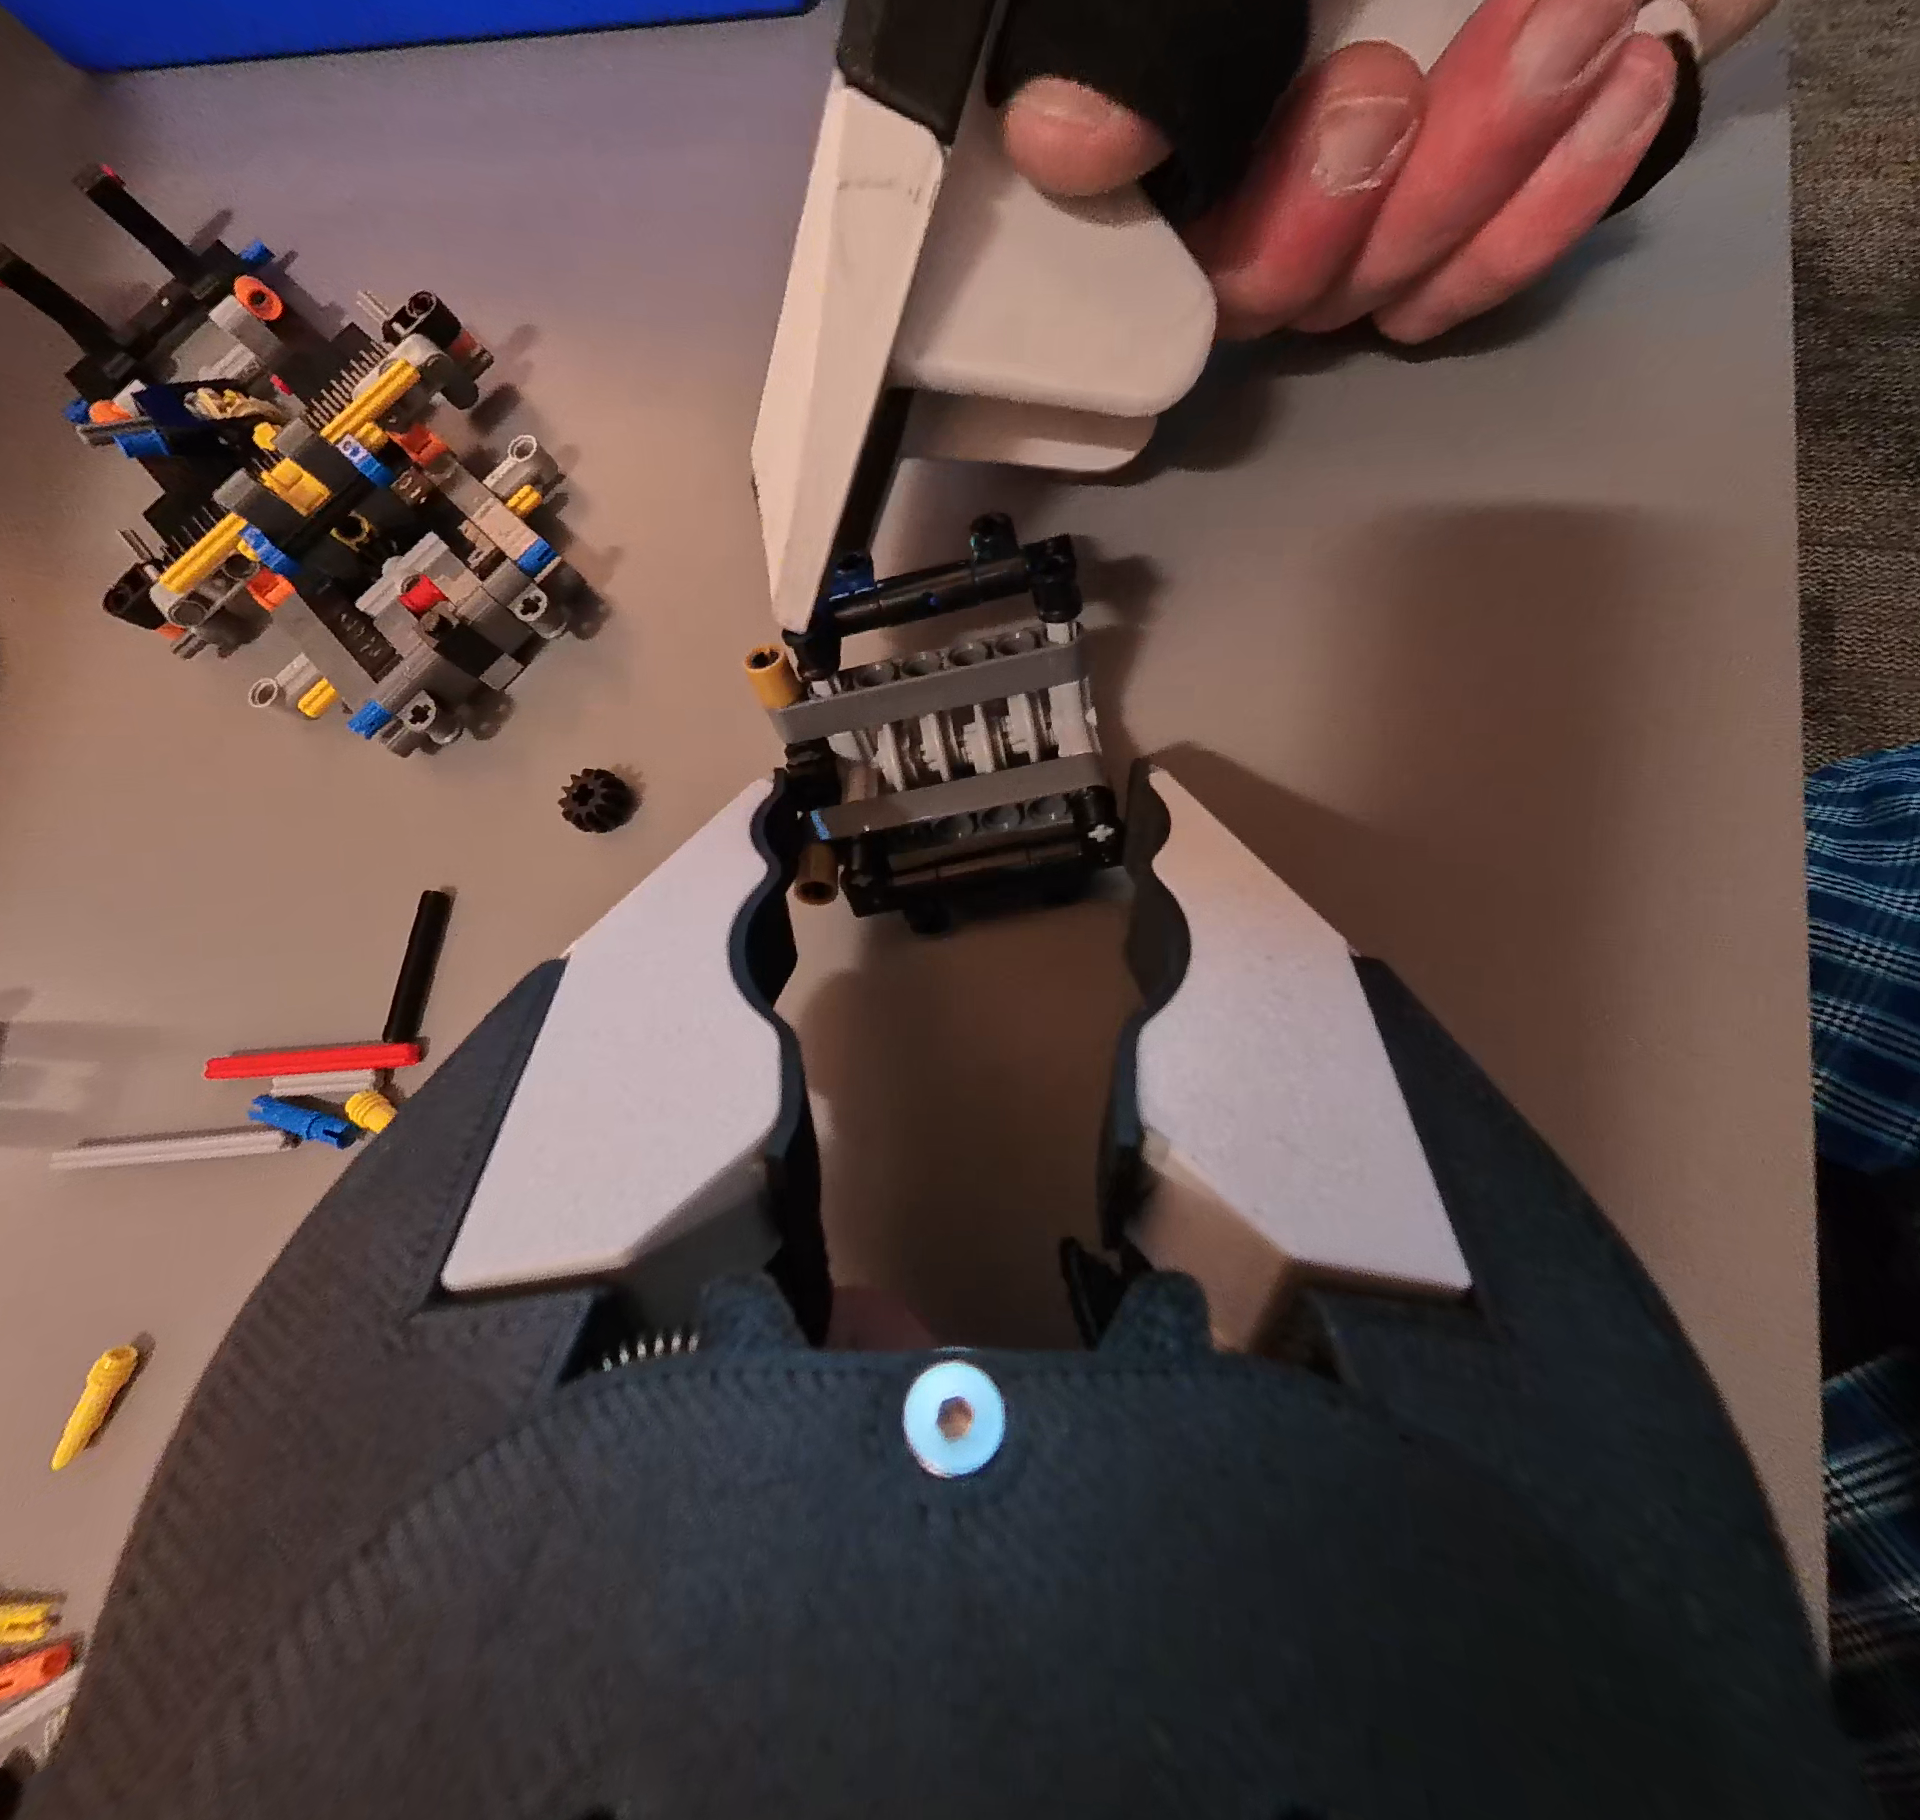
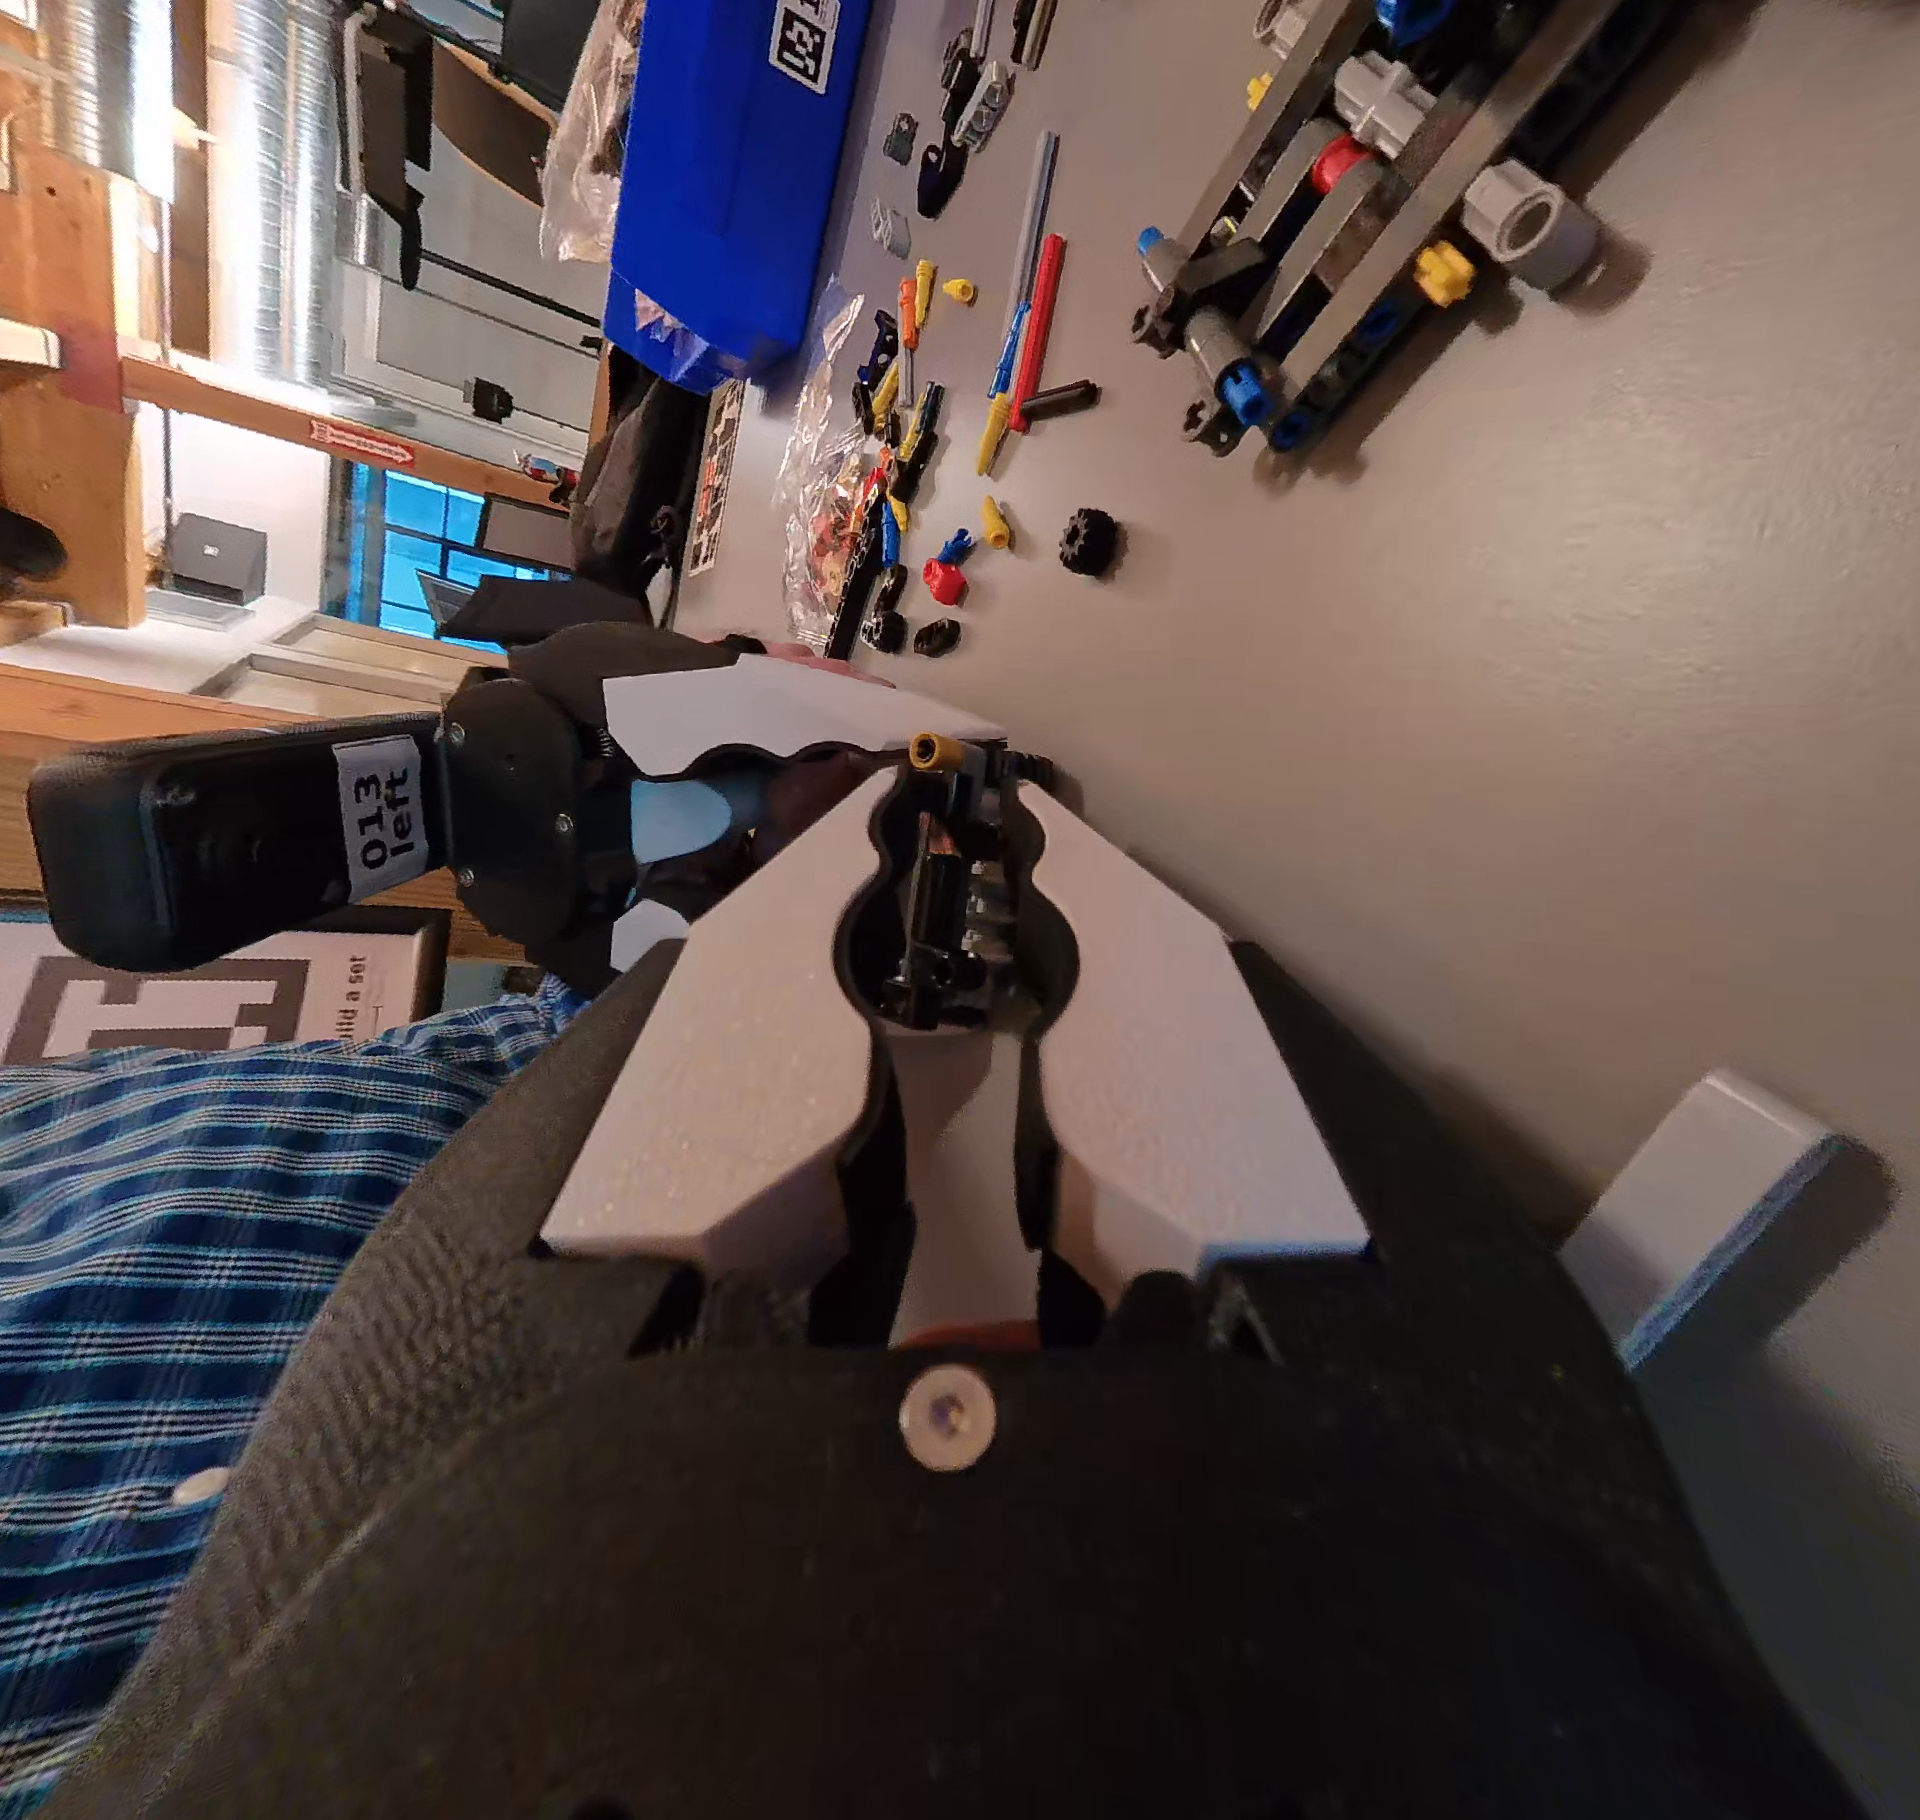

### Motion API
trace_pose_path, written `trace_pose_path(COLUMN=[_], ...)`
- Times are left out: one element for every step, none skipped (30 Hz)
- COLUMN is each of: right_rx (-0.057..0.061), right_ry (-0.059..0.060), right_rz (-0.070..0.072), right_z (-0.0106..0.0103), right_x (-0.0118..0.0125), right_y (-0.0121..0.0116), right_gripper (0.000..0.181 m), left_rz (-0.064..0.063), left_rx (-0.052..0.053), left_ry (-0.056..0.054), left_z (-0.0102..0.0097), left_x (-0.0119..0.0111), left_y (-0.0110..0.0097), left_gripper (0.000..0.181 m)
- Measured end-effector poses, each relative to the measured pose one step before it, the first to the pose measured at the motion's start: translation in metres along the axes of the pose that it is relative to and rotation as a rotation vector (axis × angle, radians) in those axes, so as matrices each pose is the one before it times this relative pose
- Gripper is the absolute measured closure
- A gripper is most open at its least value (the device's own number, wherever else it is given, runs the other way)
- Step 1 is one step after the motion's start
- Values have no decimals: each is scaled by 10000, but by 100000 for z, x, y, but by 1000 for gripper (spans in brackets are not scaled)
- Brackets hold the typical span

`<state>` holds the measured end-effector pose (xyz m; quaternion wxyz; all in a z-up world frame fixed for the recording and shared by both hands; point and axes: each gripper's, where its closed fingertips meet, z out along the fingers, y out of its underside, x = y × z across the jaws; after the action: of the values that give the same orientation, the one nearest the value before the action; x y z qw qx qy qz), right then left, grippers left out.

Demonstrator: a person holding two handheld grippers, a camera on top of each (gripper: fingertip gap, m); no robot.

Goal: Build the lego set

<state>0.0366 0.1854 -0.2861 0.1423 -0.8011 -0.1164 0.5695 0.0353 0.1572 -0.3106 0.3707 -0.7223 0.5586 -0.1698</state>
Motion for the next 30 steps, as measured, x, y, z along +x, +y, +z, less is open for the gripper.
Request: trace_pose_path(right_rx=[4, -7, -5, -13, -26, -7, 16, 21, 15, -2, -6, -14, -27, -24, -50, -87, -85, -87, -59, -45, -29, 36, 25, 5, 22, -15, -18, 37, 113, 194], right_ry=[23, -19, 28, 21, -30, -2, 75, 67, 35, 36, 47, 56, 46, 21, 64, 110, 191, 227, 155, 138, 61, 35, 51, 64, 36, 35, 36, 32, 60, 92], right_rz=[-43, 46, -70, -40, 64, -28, -148, -117, -72, -85, -118, -168, -154, -89, -147, -166, -313, -353, -228, -248, -141, -114, -62, -85, -54, -23, -69, -74, -145, -252], right_z=[-15, 7, 24, -6, -13, 20, 25, 6, 12, 8, 4, 2, -7, -3, 10, -12, 10, -3, 29, 18, -21, -3, -27, -2, 37, 3, -17, 3, -3, -34], right_x=[11, 8, -20, 5, 23, -31, -30, -3, -18, -13, 1, -29, -15, -33, -11, -12, -26, -18, -23, -11, 1, 16, 22, -10, -12, 3, 15, -13, -45, -5], right_y=[-5, 4, 22, 31, 15, -6, 16, 16, 7, 6, -11, 8, -5, -15, 7, -7, -4, -27, -15, 15, 25, 26, 27, 14, -13, 14, -12, -62, -210, -215], right_gripper=[169, 169, 168, 169, 169, 169, 169, 168, 168, 169, 169, 169, 169, 170, 170, 171, 171, 171, 171, 171, 171, 171, 171, 171, 171, 171, 171, 171, 172, 174], left_rz=[-2, -3, -4, 3, 6, -2, 1, 1, 6, 0, -1, -1, 0, 0, -2, -1, -2, 1, -9, -6, 6, 3, 4, -3, -6, 1, -1, -4, 0, 8], left_rx=[1, -1, -4, 2, 3, -5, -3, 1, -1, -1, -1, -1, 2, 0, -1, 1, -2, -1, -6, -1, 1, 1, 3, -1, -7, 3, 3, -1, 5, 2], left_ry=[4, 1, 2, 0, -4, -2, -2, 0, -5, 1, 1, 1, 2, 0, 0, 2, -1, -2, 4, 5, -2, -1, 3, 5, 2, 8, 5, -1, -6, -12], left_z=[10, -1, -9, 8, 2, -3, -6, 1, -1, -1, 0, -7, 8, -3, -1, 1, -1, -1, -1, -4, -3, -3, -1, 2, -11, -11, -1, -1, 10, 5], left_x=[1, 4, 3, 0, 13, -2, 6, -2, 11, 1, 2, -1, 4, 9, 2, 3, 1, -3, 3, -2, 3, 6, 11, -1, 4, 4, -3, 1, -6, -10], left_y=[-9, 2, 12, 4, -9, 7, 5, 13, -3, 2, 1, 8, 4, 1, 2, -2, 2, 1, 8, 8, -1, 0, -3, 1, 17, 9, -13, 1, 1, -9], left_gripper=[120, 120, 120, 120, 120, 120, 121, 121, 121, 121, 121, 121, 121, 121, 121, 121, 121, 121, 121, 121, 121, 121, 121, 121, 121, 121, 121, 121, 121, 121])
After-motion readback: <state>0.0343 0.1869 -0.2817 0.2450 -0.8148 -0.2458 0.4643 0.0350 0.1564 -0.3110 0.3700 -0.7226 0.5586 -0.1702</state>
